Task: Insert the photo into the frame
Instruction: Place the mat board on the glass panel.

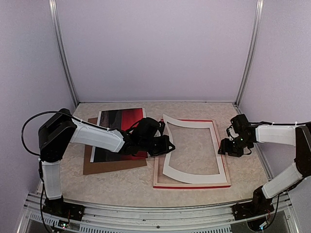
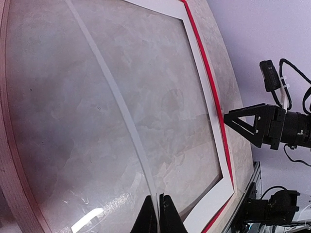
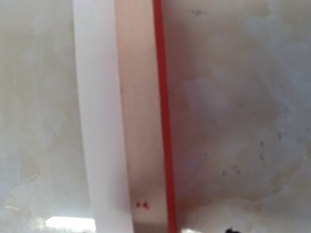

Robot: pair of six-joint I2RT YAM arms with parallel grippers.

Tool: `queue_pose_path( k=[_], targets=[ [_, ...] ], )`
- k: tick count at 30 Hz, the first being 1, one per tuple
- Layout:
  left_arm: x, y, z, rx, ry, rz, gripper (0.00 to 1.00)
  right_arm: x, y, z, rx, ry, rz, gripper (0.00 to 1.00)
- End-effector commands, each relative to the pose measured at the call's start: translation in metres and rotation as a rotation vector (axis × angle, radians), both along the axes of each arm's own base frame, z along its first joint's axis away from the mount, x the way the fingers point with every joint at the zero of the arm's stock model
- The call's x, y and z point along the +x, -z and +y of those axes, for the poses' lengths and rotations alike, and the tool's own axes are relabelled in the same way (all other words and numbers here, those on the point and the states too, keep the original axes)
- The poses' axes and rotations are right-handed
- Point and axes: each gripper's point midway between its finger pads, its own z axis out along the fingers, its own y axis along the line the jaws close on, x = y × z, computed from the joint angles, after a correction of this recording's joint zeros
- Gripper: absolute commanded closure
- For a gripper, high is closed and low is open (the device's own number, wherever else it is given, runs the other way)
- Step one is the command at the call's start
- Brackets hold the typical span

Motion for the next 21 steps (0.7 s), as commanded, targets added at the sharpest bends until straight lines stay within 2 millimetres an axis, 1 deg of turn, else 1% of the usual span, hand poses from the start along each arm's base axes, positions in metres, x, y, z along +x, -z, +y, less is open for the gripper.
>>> queue_pose_path(
  k=[1, 5, 15, 19, 21],
  targets=[
    [0.006, 0.003, -0.006, 0.017, 0.015, -0.021, 0.95, 0.006, -0.004, 0.002, 0.004, -0.008, -0.015, 0.4],
    [0.009, 0.007, -0.003, 0.028, 0.005, -0.017, 0.88, 0.007, -0.006, 0.002, 0.001, -0.007, -0.018, 0.4],
    [0.012, 0.012, 0.004, 0.055, -0.014, -0.012, 0.66, 0.007, -0.013, 0.0, -0.01, -0.009, -0.025, 0.39],
    [0.015, 0.013, 0.01, 0.078, -0.026, -0.022, 0.59, 0.006, -0.016, -0.001, -0.015, -0.012, -0.025, 0.39],
    [0.017, 0.012, 0.013, 0.09, -0.033, -0.029, 0.53, 0.004, -0.019, -0.001, -0.018, -0.012, -0.031, 0.39]
  ],
)
